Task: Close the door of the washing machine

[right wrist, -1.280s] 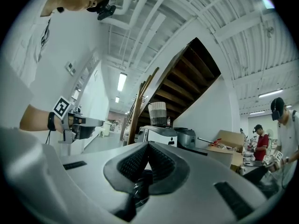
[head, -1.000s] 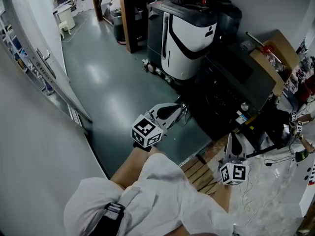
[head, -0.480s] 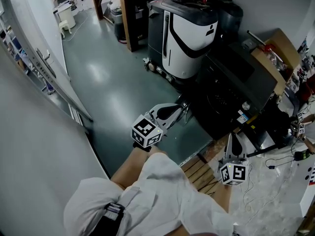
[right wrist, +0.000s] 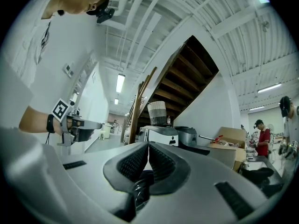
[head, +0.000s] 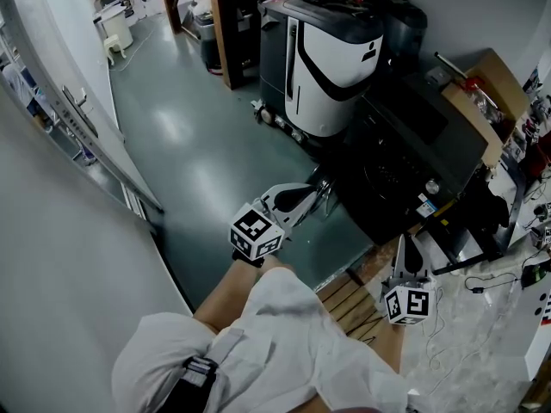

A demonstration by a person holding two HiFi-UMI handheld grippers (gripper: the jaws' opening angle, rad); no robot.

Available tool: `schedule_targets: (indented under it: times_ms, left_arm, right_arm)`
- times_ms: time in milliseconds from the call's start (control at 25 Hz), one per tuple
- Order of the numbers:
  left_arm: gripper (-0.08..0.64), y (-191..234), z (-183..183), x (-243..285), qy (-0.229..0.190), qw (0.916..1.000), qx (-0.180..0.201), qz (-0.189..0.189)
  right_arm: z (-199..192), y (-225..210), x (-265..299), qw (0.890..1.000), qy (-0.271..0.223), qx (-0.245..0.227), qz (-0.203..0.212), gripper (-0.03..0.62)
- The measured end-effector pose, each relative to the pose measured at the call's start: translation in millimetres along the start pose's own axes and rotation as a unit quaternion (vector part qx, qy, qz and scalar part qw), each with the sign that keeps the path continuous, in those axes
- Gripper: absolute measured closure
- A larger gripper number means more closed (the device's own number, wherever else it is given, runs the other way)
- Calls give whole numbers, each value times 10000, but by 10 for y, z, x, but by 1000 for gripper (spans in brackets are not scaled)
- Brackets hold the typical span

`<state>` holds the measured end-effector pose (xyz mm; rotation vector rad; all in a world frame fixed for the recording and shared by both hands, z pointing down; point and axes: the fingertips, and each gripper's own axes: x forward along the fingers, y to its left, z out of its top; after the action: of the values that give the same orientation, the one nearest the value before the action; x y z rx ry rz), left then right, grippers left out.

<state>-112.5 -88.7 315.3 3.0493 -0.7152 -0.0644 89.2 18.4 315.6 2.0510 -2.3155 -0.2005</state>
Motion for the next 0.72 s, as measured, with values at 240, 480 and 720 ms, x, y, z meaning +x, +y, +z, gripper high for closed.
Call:
schedule_targets:
  times_ms: [240,480,720]
  left_arm:
    - [543,49,-72,3,61,10000,-18,-1]
    - [543,176,-145,49,118,9999,-43,-14]
    - [543,304,-457,122,437,9990,-110,-44]
  right_arm:
    - [-61,18,69,10000,43,37,25,563]
    - [-98,-9,227,10000,44,3,57,563]
    - [-249,4,348,9997,224,20,74,561]
